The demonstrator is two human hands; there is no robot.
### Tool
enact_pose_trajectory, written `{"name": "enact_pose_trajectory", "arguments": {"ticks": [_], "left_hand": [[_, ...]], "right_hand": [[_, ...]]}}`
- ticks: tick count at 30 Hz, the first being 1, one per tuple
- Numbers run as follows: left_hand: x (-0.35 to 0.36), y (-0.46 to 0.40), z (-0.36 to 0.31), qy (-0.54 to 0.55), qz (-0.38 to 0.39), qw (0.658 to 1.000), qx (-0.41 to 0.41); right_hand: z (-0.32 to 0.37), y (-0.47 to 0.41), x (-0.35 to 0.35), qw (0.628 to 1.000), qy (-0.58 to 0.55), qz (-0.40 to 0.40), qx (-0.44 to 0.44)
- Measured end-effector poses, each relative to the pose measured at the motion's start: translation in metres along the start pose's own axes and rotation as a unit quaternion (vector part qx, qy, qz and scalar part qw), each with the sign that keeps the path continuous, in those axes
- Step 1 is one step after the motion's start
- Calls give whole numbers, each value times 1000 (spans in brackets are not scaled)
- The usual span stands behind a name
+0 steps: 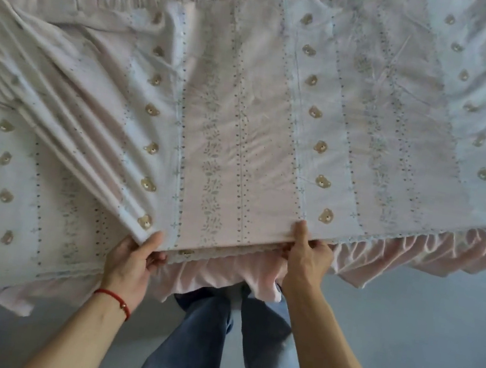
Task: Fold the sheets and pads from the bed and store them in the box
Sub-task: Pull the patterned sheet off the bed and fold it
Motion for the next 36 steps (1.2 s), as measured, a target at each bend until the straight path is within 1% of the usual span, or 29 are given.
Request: {"name": "enact_pose_trajectory", "arguments": {"ticks": [4,7,9,10,11,12,13,14,15,16,17,18,20,21,22,24,26,28,30,33,34,36], "left_hand": [[-3,4,21,-39,-39,998,-15],[-3,4,19,-44,-53,998,1],[-6,6,18,-38,-52,998,2],[-7,7,18,-38,-47,998,-5],[-7,7,18,-43,-41,998,-17],[-5,7,17,-55,-32,998,-30],[-3,7,13,-69,-27,997,-39],[-2,4,6,-83,-26,995,-44],[0,0,-2,-94,-27,994,-46],[-1,-6,-10,-95,-31,993,-55],[-2,-11,-18,-83,-27,994,-68],[-1,-18,-27,-58,-11,995,-82],[0,-35,-45,13,4,994,-108],[-2,-45,-57,50,-2,993,-108],[-6,-54,-65,87,-13,990,-107],[-18,-65,-68,123,-44,987,-89],[-42,-66,-58,89,-90,991,-52],[-62,-60,-48,66,-105,992,-37],[-64,-55,-42,84,-81,991,-70],[-60,-58,-56,117,-48,985,-120],[-59,-61,-65,130,-39,983,-125],[-61,-74,-88,173,-15,978,-113]], "right_hand": [[-9,-9,-5,999,36,11,20],[-1,-9,-11,997,78,1,-7],[-3,-10,-17,990,138,-3,-22],[-5,-10,-19,981,190,1,-25],[-4,-10,-20,963,269,5,-33],[1,-6,-19,930,365,6,-51],[9,1,-15,883,462,2,-81],[19,11,-6,828,546,-3,-127],[29,24,8,777,602,-3,-184],[39,43,28,740,627,14,-243],[46,62,52,717,627,49,-301],[50,79,79,703,609,97,-353],[49,104,132,684,561,190,-425],[45,110,159,667,548,226,-452],[40,114,181,651,547,244,-466],[25,111,215,619,578,257,-465],[3,103,235,572,647,270,-426],[-16,94,247,530,702,274,-389],[-21,89,249,517,724,263,-373],[-21,87,257,524,734,240,-359],[-20,88,258,530,733,235,-356],[-20,91,263,530,737,236,-347]]}}
Point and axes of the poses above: each hand's wrist, its own y-axis away from the middle knuckle, its own x-axis out of the palm, z = x × y, the point moved 6 cm from there along -y, towards the middle knuckle, and after that the axes turned 5 degrees about x, right-handed, at the moved point
